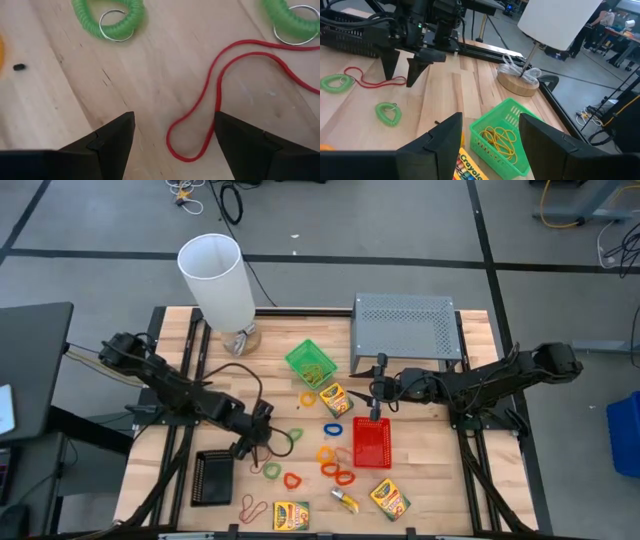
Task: Pick & Place Office Desk Supplies
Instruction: Put the red rubber band into the green bin
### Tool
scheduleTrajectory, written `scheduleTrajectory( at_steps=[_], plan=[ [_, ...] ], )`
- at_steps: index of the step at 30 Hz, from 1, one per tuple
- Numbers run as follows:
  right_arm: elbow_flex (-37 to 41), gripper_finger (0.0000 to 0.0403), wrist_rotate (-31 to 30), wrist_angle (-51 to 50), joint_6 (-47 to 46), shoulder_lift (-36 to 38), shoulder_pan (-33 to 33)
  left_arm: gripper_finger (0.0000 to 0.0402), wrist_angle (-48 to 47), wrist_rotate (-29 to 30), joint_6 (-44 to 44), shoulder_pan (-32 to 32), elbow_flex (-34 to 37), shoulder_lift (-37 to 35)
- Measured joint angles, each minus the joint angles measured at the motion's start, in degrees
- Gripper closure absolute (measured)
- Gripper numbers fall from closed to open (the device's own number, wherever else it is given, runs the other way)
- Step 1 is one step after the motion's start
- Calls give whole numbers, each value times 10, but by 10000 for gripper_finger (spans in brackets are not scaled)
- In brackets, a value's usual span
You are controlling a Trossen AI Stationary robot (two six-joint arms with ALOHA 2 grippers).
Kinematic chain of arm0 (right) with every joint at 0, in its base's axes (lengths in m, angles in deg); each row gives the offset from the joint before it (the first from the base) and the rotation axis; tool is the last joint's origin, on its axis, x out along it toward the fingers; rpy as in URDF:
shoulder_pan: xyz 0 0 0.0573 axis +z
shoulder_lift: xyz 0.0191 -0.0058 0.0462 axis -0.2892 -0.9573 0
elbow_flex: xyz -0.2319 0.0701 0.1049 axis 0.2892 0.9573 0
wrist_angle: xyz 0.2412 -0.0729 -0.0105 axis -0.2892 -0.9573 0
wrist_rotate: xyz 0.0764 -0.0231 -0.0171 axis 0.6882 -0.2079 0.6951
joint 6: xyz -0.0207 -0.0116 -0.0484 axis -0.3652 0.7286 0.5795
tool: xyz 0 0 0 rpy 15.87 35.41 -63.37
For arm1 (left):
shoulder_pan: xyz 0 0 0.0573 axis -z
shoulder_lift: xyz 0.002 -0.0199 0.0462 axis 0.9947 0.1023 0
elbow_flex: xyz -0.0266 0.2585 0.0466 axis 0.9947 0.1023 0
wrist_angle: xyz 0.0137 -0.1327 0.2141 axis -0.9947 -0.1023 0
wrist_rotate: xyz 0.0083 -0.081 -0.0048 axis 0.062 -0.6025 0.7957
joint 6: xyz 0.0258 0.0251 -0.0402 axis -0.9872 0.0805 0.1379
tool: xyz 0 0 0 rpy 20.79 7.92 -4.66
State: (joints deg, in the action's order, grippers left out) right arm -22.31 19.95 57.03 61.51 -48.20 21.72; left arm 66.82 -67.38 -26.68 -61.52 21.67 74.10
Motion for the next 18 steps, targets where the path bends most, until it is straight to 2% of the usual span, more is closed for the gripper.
scheduleTrajectory(
  at_steps=[10, 18],
  plan=[
    [0, 197, 0, 0, -3, 0, 0, 192, -2, -69, 7, 16, 1, 3],
    [0, 197, 0, 0, -4, 0, 0, 277, -4, -70, 21, 22, 2, 4]
  ],
)
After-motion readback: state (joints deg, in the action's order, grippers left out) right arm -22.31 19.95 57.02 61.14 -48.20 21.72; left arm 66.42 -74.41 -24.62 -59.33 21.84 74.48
